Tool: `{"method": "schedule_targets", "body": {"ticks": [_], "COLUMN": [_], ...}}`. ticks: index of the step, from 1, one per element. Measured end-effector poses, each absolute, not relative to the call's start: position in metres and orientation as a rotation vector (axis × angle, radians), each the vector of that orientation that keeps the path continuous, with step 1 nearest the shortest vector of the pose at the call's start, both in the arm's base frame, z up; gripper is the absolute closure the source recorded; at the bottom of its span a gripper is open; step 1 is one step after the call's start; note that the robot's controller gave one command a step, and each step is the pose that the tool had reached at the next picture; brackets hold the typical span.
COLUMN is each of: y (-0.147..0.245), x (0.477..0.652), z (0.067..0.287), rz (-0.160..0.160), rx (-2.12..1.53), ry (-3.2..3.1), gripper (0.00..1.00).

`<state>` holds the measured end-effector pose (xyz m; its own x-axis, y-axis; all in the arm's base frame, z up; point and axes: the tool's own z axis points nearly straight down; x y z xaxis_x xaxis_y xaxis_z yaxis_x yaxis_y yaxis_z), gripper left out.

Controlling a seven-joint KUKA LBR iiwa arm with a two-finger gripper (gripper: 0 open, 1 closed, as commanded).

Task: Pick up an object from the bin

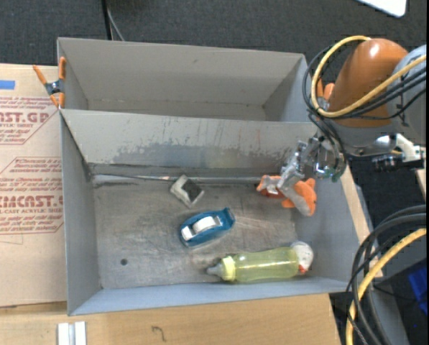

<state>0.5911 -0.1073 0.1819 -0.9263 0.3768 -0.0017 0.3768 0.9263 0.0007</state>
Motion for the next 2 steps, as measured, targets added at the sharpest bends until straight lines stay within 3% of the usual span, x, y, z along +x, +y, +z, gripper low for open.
{"method": "schedule_targets", "body": {"ticks": [2], "y": [-0.105], "x": [0.587], "z": [0.207], "rz": [0.001], "rx": [0.595], "ry": [3.083], "gripper": [1.00]}}
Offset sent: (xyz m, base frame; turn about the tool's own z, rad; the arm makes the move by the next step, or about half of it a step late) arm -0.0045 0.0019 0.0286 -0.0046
